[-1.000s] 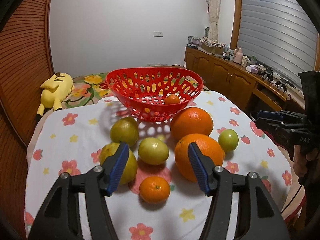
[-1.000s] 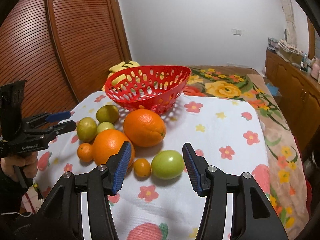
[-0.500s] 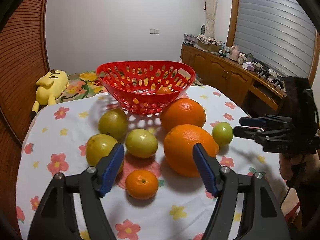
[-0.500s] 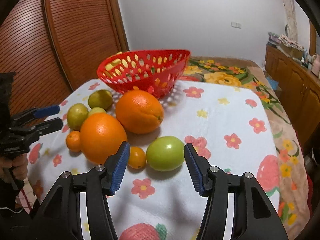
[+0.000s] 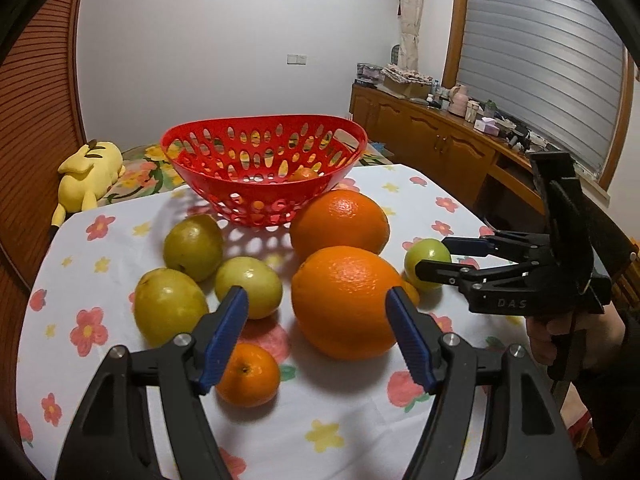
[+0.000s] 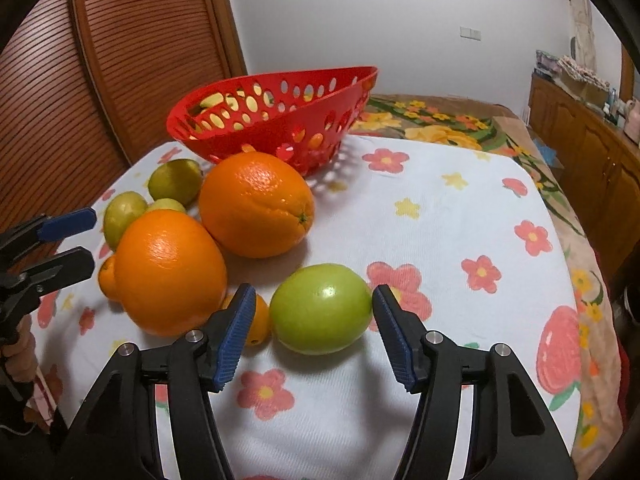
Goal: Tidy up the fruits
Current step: 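Grasp the green citrus fruit with the right gripper while the left gripper approaches the large orange, then close the left gripper on the large navel orange and lift it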
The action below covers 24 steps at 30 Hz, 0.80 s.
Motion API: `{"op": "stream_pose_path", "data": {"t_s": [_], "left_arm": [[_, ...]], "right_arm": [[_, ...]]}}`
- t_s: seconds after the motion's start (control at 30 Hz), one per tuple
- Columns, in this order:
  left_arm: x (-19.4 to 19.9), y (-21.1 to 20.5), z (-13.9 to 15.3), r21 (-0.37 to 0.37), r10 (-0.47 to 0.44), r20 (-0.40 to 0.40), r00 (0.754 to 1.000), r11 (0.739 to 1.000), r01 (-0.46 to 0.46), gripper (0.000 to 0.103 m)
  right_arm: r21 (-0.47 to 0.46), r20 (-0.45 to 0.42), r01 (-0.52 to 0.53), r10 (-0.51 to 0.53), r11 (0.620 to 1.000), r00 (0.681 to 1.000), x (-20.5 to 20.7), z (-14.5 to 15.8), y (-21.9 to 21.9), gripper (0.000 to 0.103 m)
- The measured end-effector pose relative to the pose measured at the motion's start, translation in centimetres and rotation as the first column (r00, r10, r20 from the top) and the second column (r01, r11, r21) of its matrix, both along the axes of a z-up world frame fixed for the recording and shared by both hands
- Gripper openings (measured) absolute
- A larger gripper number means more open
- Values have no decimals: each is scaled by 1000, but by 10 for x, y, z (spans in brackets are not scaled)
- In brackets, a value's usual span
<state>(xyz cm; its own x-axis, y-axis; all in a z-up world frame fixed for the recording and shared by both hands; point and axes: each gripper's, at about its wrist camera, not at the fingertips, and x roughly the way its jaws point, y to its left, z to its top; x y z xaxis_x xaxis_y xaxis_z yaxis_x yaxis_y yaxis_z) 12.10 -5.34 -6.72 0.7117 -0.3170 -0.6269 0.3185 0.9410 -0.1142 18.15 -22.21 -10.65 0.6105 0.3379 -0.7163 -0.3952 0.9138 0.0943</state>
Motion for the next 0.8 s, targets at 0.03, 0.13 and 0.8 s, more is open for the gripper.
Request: {"op": "stream_pose_path", "data": {"t_s": [0.03,0.13,0.8], "left_arm": [[1,-1,-1,-2,-2,-3,1000,1000,2,72],[4,-5,-5,-7,-7,-14,1000,1000,7,72],[21,-25,-18,-18,-36,-63,997,999,35,74]], "right_arm": [[-2,-3,6,-6,1000,1000,1,-1,0,62],[-7,-16,20,-20,1000,1000,6,-5,-2,63],[25,19,33,-33,999,999,-38,-2,-28,58]]}}
